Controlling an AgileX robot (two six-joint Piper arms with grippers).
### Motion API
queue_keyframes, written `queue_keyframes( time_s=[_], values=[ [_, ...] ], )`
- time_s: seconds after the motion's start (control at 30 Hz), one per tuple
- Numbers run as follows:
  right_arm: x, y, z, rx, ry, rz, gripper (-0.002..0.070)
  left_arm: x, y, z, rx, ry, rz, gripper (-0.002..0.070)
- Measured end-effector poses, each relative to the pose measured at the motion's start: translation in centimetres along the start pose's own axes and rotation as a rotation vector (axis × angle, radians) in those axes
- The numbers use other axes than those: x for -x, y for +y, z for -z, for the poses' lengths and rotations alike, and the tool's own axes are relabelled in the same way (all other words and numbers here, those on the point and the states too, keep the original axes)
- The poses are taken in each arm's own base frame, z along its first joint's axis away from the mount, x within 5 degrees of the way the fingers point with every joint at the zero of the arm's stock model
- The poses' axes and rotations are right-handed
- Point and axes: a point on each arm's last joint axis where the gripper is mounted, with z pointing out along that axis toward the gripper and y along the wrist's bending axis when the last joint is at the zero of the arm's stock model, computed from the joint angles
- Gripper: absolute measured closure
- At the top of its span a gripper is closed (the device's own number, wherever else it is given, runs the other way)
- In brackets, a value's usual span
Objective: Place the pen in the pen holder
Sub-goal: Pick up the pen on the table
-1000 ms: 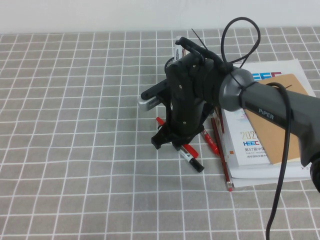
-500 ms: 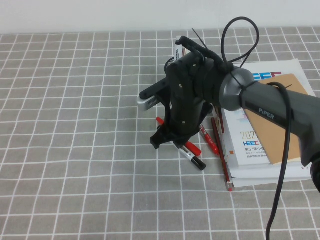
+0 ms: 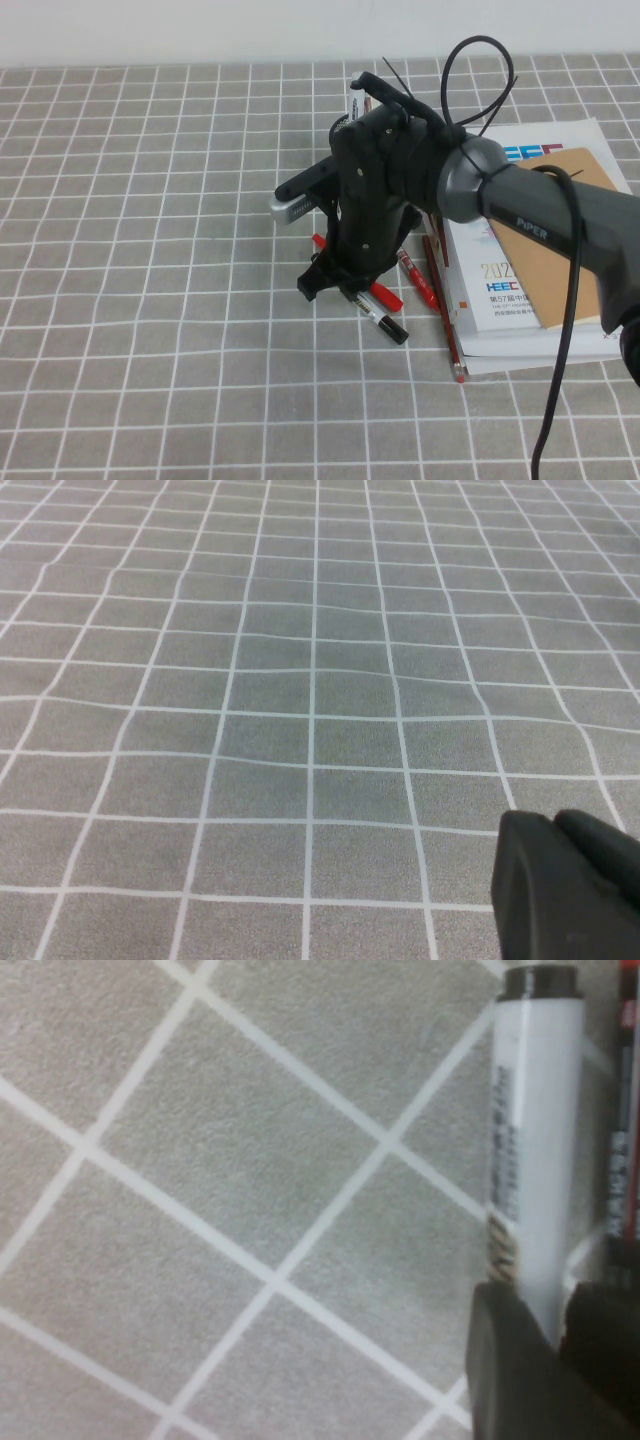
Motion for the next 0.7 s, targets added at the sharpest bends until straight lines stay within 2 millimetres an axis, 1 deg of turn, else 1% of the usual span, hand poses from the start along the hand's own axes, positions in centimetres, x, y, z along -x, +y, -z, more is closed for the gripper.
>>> queue_keyframes(
  time_s=[0.2,0.4,0.5,0.6,0.7],
  values=[
    [-0.1,0.7,-0.5,0.025,0.011,0.021,0.0580,0.0,0.0,0.0,0.000,0.000,0.000,0.0680],
    [0.0,0.9,-0.5,0.024,0.003,0.031,0.0584,0.0,0.0,0.0,0.000,0.000,0.000,0.0680],
    [0.0,0.9,-0.5,0.021,0.001,0.033,0.0608,0.0,0.0,0.0,0.000,0.000,0.000,0.0680],
    [0.1,0.9,-0.5,0.021,-0.003,0.028,0.0608,0.0,0.0,0.0,0.000,0.000,0.000,0.0680],
    [0.4,0.8,0.6,0.023,-0.048,0.012,0.0659,0.0,0.0,0.0,0.000,0.000,0.000,0.0680]
  ],
)
